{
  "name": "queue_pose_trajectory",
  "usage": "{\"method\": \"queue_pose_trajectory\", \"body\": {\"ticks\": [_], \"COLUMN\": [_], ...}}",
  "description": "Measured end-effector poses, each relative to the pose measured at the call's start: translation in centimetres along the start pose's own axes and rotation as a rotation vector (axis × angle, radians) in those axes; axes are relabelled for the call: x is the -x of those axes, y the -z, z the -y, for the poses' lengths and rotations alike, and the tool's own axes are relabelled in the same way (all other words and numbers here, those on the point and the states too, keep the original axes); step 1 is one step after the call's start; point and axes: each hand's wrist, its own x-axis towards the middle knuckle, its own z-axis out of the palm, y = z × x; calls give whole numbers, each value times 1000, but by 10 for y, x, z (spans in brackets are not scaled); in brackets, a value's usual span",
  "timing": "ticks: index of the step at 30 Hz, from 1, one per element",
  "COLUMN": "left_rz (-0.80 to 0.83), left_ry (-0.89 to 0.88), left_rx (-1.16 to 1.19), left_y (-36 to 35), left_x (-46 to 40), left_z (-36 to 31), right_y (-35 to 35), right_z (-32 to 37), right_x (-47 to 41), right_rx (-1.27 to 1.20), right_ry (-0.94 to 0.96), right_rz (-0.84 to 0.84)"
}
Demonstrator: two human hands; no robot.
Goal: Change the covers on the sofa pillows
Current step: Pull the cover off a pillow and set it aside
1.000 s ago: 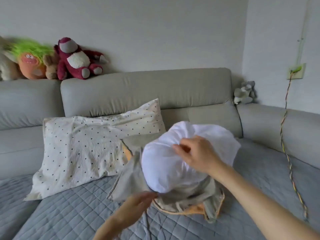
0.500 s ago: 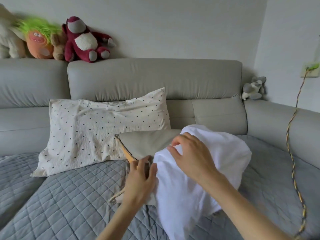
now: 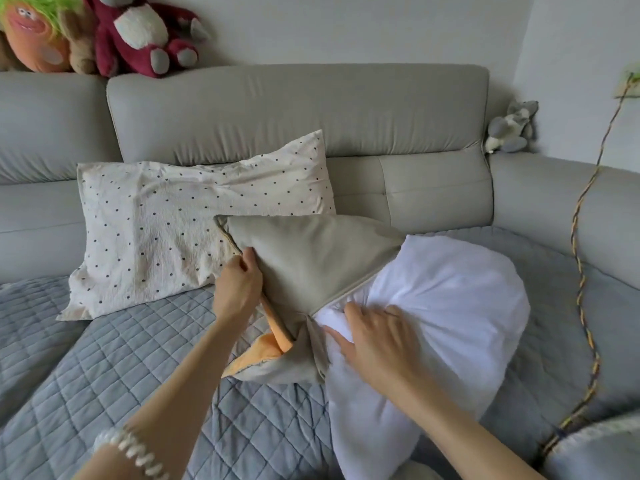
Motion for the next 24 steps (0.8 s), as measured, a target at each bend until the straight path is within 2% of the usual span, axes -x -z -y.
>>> {"method": "queue_pose_trajectory", "body": {"ticks": [3, 8, 12, 16, 18, 20, 22, 24], "left_rz": [-97, -154, -185, -191, -202, -188, -112, -46], "left_ry": [30, 108, 137, 194, 133, 48, 91, 121], "left_rx": [-105, -98, -88, -26, -34, -10, 166, 319], "left_y": [-2, 5, 5, 5, 6, 7, 10, 13], "left_x": [-17, -48, -61, -64, -56, -46, -28, -9], "left_z": [9, 15, 3, 10, 13, 15, 14, 8], "right_y": [13, 34, 57, 65, 64, 67, 74, 80], "right_z": [-11, -43, -70, -89, -94, -93, -86, -78], "right_x": [4, 16, 11, 16, 17, 13, 8, -2], "right_rx": [-141, -312, -325, -320, -319, -281, -214, -82], "right_ry": [64, 174, 191, 251, 192, 35, -123, -119], "right_rz": [20, -93, -138, -94, -20, 185, 400, 498]}}
